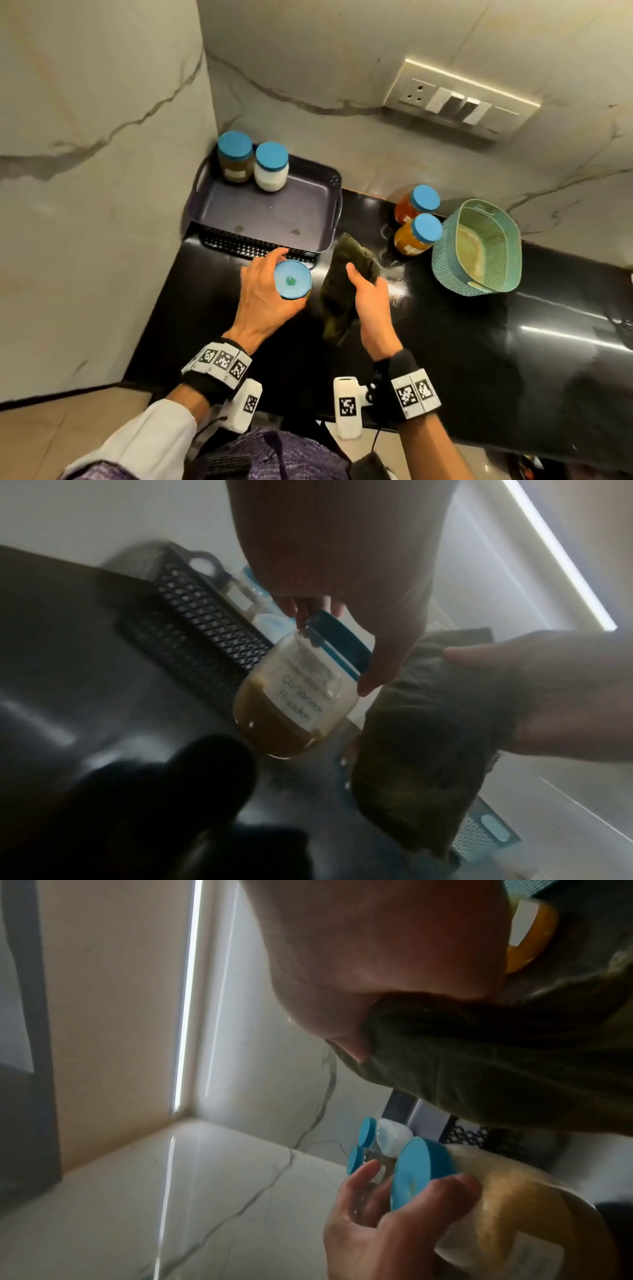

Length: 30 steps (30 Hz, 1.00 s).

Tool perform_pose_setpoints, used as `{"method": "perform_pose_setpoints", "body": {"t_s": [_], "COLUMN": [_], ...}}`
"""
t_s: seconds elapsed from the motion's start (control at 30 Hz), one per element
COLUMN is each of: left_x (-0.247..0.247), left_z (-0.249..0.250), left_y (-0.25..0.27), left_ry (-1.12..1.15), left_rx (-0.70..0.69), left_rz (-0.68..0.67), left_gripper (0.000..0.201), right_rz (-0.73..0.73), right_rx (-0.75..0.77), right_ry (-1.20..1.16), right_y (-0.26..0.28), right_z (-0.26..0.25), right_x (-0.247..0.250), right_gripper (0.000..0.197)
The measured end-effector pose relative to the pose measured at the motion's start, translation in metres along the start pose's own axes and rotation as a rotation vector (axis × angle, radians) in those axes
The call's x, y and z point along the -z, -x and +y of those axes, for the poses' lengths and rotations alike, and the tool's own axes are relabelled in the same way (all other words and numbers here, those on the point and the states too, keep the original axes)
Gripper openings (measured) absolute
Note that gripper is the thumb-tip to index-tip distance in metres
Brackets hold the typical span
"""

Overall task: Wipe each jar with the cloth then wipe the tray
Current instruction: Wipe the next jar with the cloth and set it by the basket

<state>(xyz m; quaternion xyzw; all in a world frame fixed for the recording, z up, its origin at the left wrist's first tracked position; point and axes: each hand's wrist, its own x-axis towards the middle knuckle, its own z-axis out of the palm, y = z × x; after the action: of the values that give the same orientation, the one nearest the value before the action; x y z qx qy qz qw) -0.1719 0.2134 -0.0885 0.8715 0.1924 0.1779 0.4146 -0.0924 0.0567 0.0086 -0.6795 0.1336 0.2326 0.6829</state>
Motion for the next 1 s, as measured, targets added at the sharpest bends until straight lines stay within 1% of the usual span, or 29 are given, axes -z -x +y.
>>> {"method": "perform_pose_setpoints", "body": {"t_s": [0.07,0.1,0.17,0.2,0.23,0.3,0.37,0.4,0.43,0.5,0.57,0.63,0.73,0.8,0.87,0.93,1.0], "left_x": [0.002,0.004,0.005,0.006,0.005,0.002,-0.003,-0.005,-0.008,-0.012,-0.014,-0.014,-0.010,-0.005,-0.003,-0.004,-0.008], "left_z": [-0.018,-0.027,-0.037,-0.042,-0.044,-0.048,-0.052,-0.055,-0.061,-0.069,-0.073,-0.072,-0.071,-0.070,-0.069,-0.070,-0.073], "left_y": [0.013,0.019,0.026,0.029,0.029,0.029,0.032,0.033,0.035,0.038,0.036,0.033,0.028,0.025,0.025,0.025,0.024], "left_ry": [0.006,0.022,0.074,0.104,0.135,0.235,0.321,0.331,0.330,0.334,0.358,0.378,0.382,0.396,0.416,0.423,0.482], "left_rx": [0.035,0.049,0.072,0.076,0.061,0.032,-0.004,-0.005,0.003,0.010,-0.012,-0.049,-0.106,-0.104,-0.121,-0.141,-0.124], "left_rz": [-0.031,-0.046,-0.073,-0.076,-0.073,-0.058,-0.040,-0.040,-0.043,-0.039,-0.034,-0.042,-0.082,-0.105,-0.101,-0.098,-0.100], "left_gripper": [0.090,0.090,0.090,0.089,0.088,0.081,0.071,0.067,0.063,0.055,0.050,0.055,0.057,0.058,0.057,0.056,0.053], "right_rz": [-0.011,-0.006,-0.005,-0.018,-0.055,-0.249,-0.454,-0.527,-0.566,-0.581,-0.574,-0.556,-0.476,-0.490,-0.572,-0.662,-0.743], "right_rx": [0.041,0.094,0.291,0.395,0.486,0.640,0.785,0.826,0.839,0.880,0.926,0.990,1.090,1.110,1.070,0.986,0.901], "right_ry": [0.052,0.111,0.317,0.431,0.528,0.766,1.047,1.120,1.145,1.129,1.105,1.089,1.155,1.203,1.230,1.231,1.211], "right_y": [0.006,0.007,0.006,0.007,0.007,0.008,0.007,0.006,0.005,0.003,0.000,-0.008,-0.014,-0.013,-0.012,-0.014,-0.014], "right_z": [0.015,0.025,0.043,0.051,0.058,0.075,0.094,0.102,0.109,0.114,0.111,0.106,0.094,0.085,0.078,0.071,0.067], "right_x": [-0.010,-0.014,-0.019,-0.023,-0.028,-0.035,-0.038,-0.037,-0.035,-0.031,-0.028,-0.027,-0.035,-0.040,-0.042,-0.046,-0.051], "right_gripper": [0.017,0.019,0.026,0.036,0.051,0.075,0.084,0.082,0.076,0.062,0.057,0.053,0.047,0.043,0.042,0.043,0.047]}}
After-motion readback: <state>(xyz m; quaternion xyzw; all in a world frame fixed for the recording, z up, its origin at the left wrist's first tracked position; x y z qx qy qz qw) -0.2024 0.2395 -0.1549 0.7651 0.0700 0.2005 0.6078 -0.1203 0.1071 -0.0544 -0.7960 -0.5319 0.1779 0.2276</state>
